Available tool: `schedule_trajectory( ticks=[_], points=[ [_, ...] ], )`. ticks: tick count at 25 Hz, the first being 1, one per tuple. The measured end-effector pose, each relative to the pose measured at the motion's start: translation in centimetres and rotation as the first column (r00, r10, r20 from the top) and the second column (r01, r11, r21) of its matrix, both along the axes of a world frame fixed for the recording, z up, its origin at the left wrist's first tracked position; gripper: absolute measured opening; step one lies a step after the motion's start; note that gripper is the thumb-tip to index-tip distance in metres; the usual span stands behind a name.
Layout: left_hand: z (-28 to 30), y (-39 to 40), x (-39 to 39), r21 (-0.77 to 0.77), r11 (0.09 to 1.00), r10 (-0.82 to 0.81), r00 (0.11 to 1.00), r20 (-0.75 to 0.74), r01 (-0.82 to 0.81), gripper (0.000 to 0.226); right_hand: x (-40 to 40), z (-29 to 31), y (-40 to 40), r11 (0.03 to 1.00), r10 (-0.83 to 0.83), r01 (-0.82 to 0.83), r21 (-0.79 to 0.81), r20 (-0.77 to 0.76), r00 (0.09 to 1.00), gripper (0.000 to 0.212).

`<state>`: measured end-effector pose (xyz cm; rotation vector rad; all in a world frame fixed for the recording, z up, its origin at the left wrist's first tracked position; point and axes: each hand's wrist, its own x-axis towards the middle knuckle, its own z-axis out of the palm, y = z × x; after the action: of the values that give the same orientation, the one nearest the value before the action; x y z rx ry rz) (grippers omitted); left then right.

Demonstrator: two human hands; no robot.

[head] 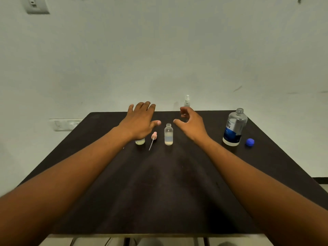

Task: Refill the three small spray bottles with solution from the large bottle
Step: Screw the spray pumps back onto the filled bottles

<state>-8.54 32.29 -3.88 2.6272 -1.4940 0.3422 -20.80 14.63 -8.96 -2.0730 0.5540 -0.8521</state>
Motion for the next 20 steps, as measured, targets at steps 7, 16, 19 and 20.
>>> schedule_trajectory(
  ticks=[7, 16, 19, 20],
  points=[
    [0.4, 2.1, -1.1, -0.01, 1.0, -0.007, 1.0, -0.027, 0.007, 0.071, 0.0, -1.6, 2.5, 0.994, 0.099, -0.094, 0.063, -0.078, 0.992, 0.105],
    [-1.0, -0.6, 2.1, -0.003, 0.999, -0.051, 0.998, -0.047, 0.051, 0.066, 4.4, -6.3, 1.5, 0.961, 0.079, -0.062, 0.27, -0.054, 0.995, 0.091],
    [-1.1, -1.9, 3.1, 0.014, 0.998, -0.059, 0.997, -0.053, 0.06, 0.062, 5.2, -7.0, 1.3, 0.97, 0.061, -0.058, 0.234, -0.002, 0.998, 0.057],
    [-1.1, -2.4, 3.4, 0.019, 0.998, -0.062, 0.996, -0.063, 0.064, 0.061, 5.4, -7.1, 1.1, 0.969, 0.059, -0.06, 0.238, 0.014, 0.998, 0.046]
  ],
)
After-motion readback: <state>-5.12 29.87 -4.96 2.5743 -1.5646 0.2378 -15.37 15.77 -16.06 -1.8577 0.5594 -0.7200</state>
